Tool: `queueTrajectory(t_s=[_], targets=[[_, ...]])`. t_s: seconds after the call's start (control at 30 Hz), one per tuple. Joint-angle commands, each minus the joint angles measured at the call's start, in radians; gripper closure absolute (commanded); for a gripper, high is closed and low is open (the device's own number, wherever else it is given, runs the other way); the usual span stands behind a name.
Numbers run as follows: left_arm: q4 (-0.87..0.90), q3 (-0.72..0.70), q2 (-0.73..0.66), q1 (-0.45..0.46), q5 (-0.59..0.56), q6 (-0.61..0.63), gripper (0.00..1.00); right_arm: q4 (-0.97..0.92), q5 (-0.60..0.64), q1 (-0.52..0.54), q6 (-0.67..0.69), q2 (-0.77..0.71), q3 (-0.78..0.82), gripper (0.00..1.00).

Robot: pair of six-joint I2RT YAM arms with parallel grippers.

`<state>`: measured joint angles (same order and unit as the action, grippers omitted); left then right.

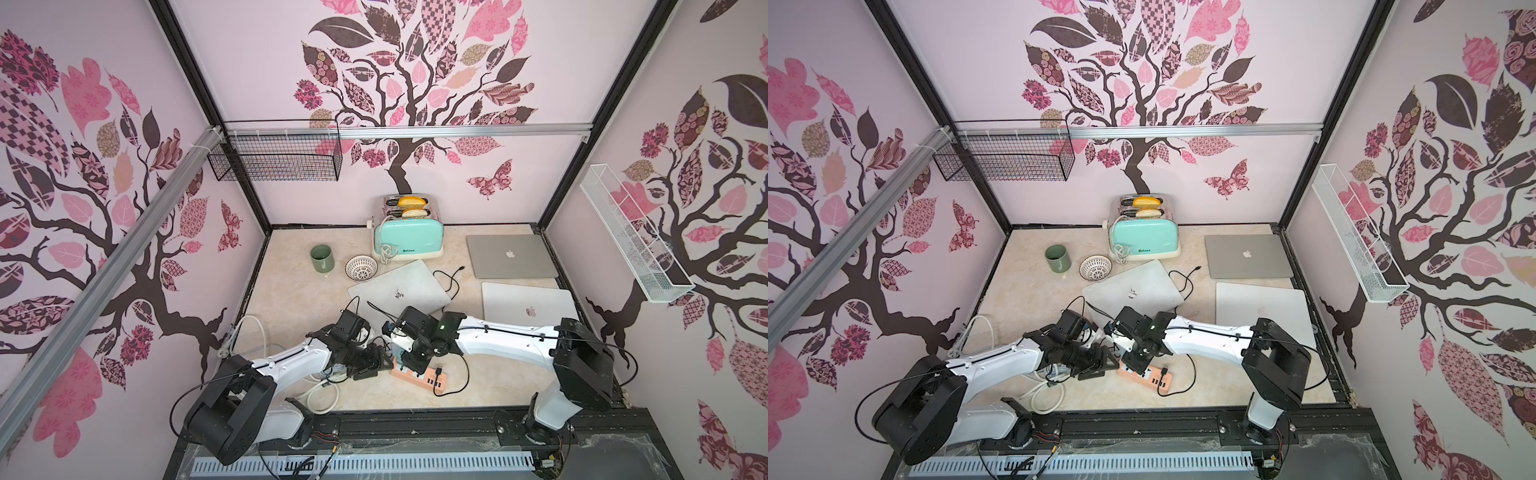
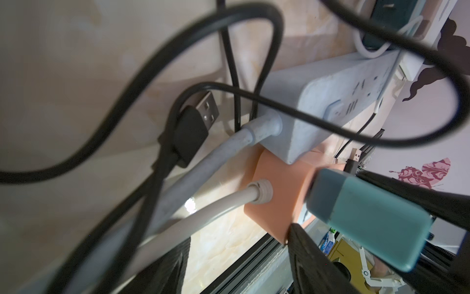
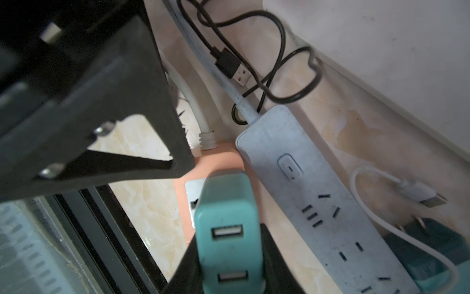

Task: Unplug the laptop charger
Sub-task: Remove the plug from the socket, then place the plug at the center of the board.

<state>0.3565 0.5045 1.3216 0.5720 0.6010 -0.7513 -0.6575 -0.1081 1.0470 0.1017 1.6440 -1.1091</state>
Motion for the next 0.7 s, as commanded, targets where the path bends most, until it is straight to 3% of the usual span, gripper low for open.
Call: queueTrajectory(t_s=[0.0, 0.4, 0.67], targets=[[0.025, 0.020, 0.012, 0.005, -0.047, 0.019, 0.37, 0.067, 0.004, 0.000, -0.016, -0.045, -0.016, 0.83], [0.007, -0.004, 0.054, 0.005, -0.033, -0.003, 0.41, 0.124, -0.057, 0.001, -0.014, -0.166, 0.055, 0.83], [0.056, 0.021, -0.013, 0.004, -0.043, -0.007, 0.41, -0.057, 0.130, -0.027, -0.075, -0.072, -0.043, 0.83]])
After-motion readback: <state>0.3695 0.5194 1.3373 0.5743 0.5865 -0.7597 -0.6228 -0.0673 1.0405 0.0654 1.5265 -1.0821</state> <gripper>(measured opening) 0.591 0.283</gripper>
